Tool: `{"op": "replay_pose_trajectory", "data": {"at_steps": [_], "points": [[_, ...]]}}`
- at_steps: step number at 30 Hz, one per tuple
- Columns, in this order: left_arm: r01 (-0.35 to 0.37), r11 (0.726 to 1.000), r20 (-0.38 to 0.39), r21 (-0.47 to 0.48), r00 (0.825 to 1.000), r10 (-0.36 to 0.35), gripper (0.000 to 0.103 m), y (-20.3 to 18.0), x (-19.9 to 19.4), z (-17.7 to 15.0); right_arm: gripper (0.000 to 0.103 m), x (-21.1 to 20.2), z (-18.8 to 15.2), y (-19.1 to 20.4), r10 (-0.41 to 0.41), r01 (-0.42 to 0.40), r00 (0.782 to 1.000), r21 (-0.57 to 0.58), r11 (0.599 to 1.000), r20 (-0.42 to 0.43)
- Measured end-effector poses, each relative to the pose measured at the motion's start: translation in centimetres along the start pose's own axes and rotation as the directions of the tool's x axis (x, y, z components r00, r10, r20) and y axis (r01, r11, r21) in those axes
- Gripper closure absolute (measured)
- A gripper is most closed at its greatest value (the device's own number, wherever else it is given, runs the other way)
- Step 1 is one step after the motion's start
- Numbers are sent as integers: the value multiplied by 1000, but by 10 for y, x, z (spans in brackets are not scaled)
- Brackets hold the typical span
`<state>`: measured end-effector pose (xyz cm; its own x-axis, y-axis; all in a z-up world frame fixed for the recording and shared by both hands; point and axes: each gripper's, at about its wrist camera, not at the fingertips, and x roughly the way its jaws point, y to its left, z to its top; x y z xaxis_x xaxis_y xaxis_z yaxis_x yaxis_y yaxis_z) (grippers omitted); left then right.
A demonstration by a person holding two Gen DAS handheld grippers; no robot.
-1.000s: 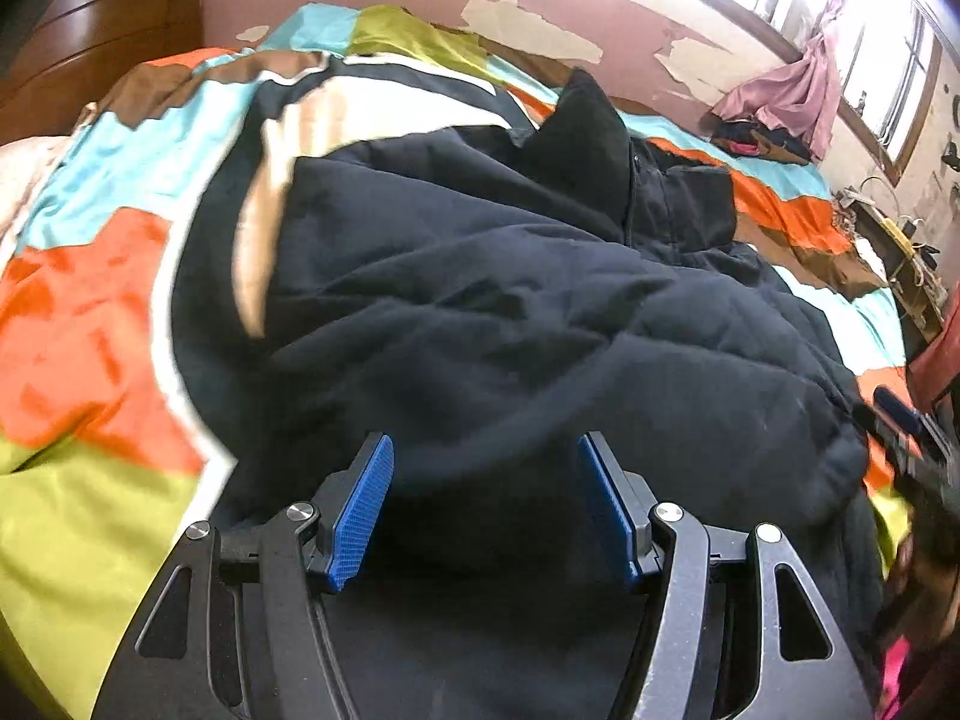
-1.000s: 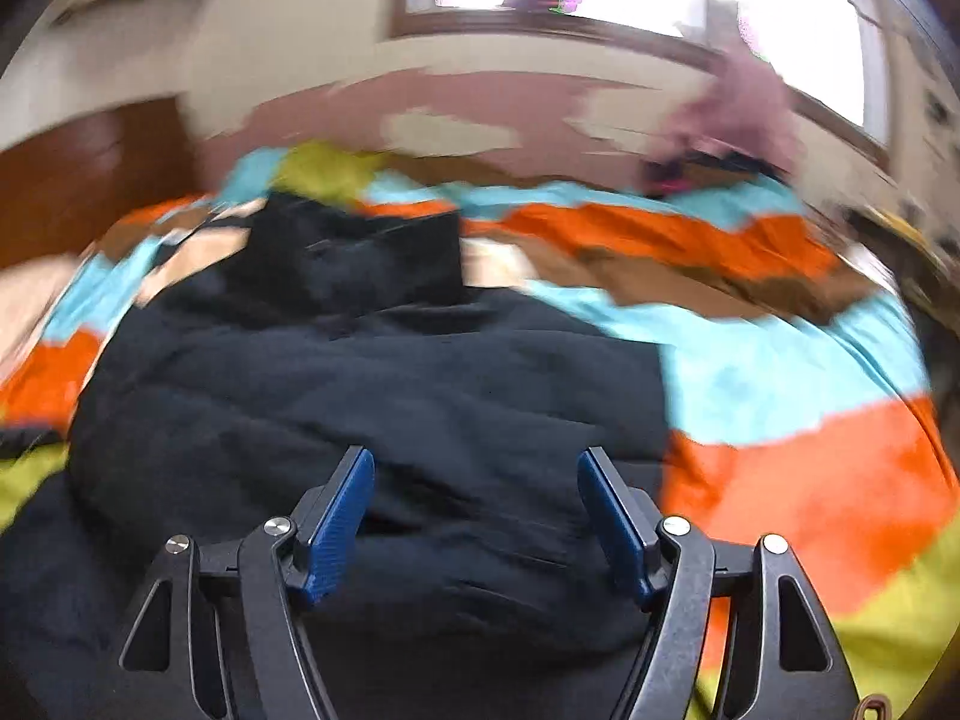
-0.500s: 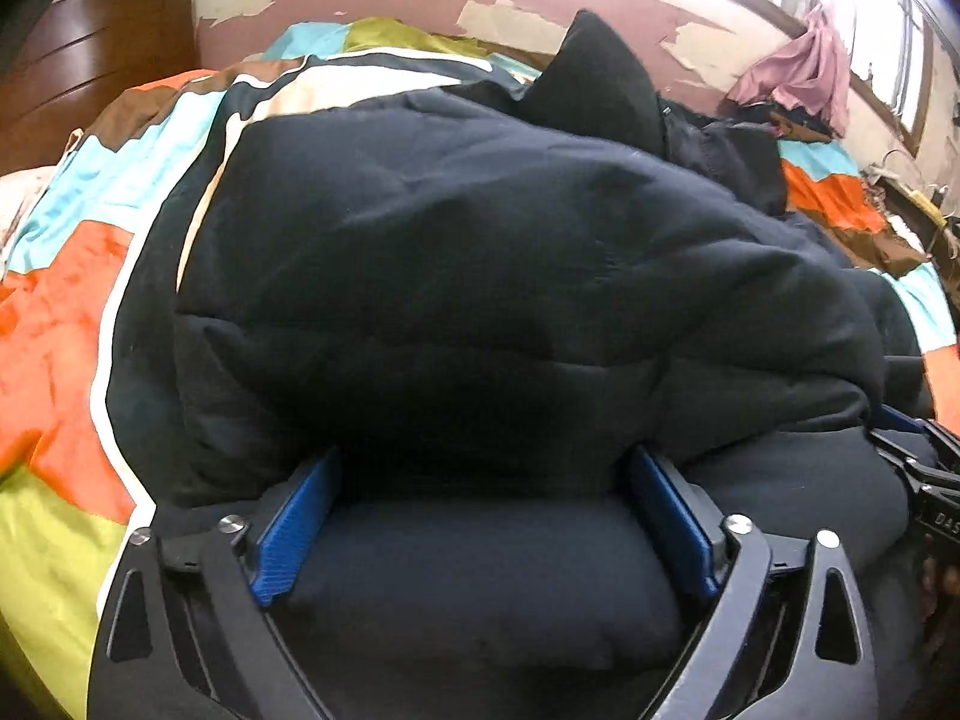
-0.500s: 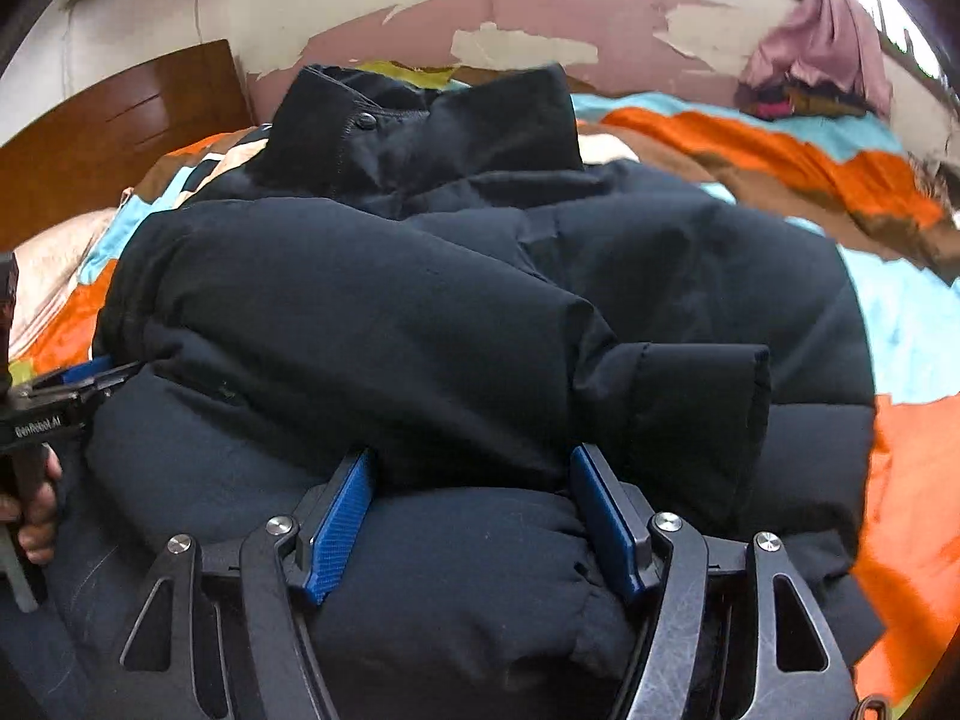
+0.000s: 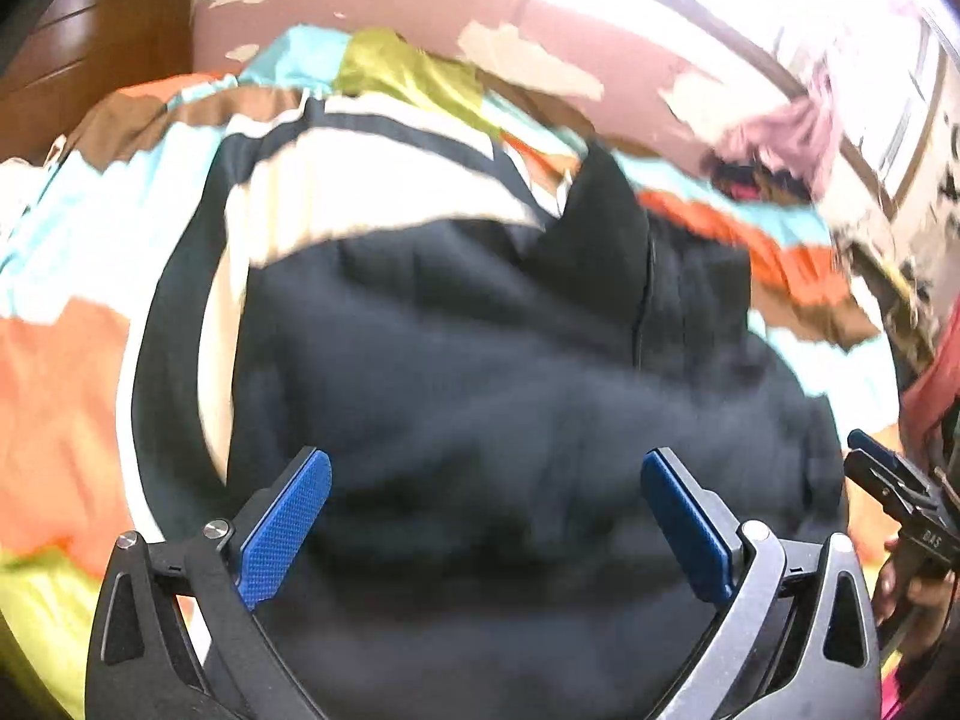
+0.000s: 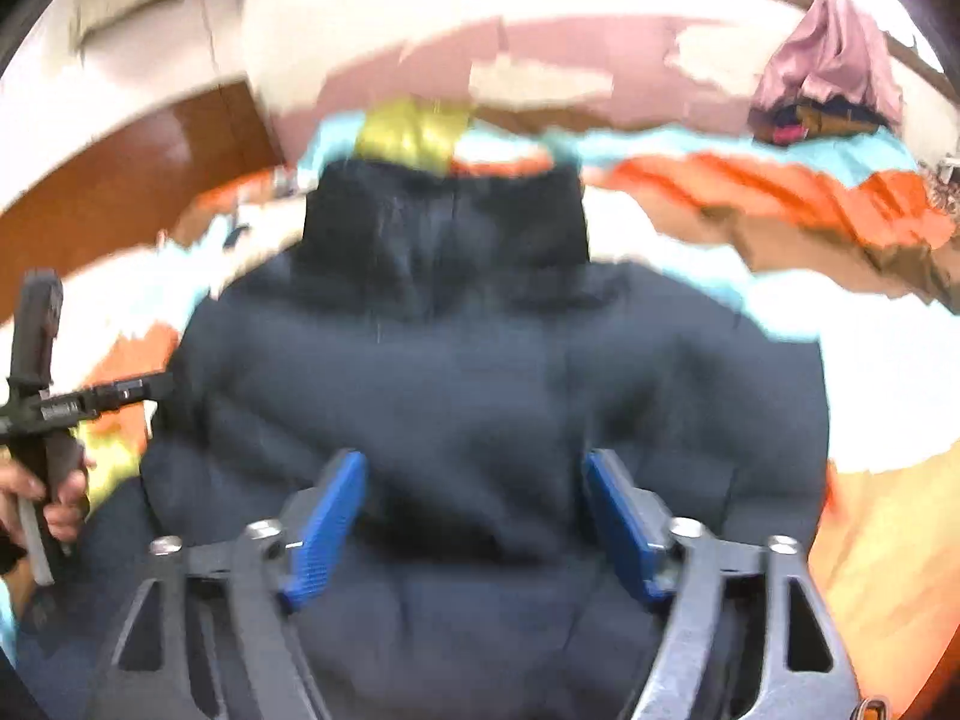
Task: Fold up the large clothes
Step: 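Grasp the hem with both tools and fold it up toward the collar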
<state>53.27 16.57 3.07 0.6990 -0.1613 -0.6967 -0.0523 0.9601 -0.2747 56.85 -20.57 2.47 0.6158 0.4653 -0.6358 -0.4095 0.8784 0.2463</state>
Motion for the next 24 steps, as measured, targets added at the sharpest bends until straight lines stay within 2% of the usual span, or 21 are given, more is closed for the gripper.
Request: {"op": "replay_pose_trajectory", "data": {"at_steps": [2,4,7,10,14,16,17,18,19,21,24], "points": [[-13,1000,18,-9,1000,13,1,-11,13,28,14,14,31,-5,-1,0,1000,38,999,16],[-20,999,26,-28,999,21,1,-15,25,48,14,38,63,-16,-13,11,1000,124,992,19],[9,997,54,-80,999,-4,1,-26,46,75,14,66,92,-36,2,-11,999,274,962,34],[7,995,67,-104,998,0,1,-34,66,103,14,93,110,-55,-8,-7,999,376,927,37],[-56,992,75,-113,995,65,1,-43,90,127,14,116,121,-75,-37,14,998,454,891,41],[-69,990,74,-125,994,79,6,-45,98,131,24,120,120,-79,-76,34,995,469,882,70],[-68,990,86,-121,993,79,12,-46,100,132,38,122,119,-80,-88,45,994,469,882,70],[-56,993,100,-100,993,66,39,-48,100,130,52,127,119,-81,-89,49,994,468,883,63],[-45,996,89,-81,995,52,68,-49,103,130,58,130,117,-82,-74,41,996,466,884,53],[1,999,60,-40,998,1,95,-51,104,125,78,130,113,-81,-42,8,997,465,885,62],[50,999,130,-19,990,-47,97,-48,82,111,88,111,109,-73,-30,-5,996,416,909,79]]}}
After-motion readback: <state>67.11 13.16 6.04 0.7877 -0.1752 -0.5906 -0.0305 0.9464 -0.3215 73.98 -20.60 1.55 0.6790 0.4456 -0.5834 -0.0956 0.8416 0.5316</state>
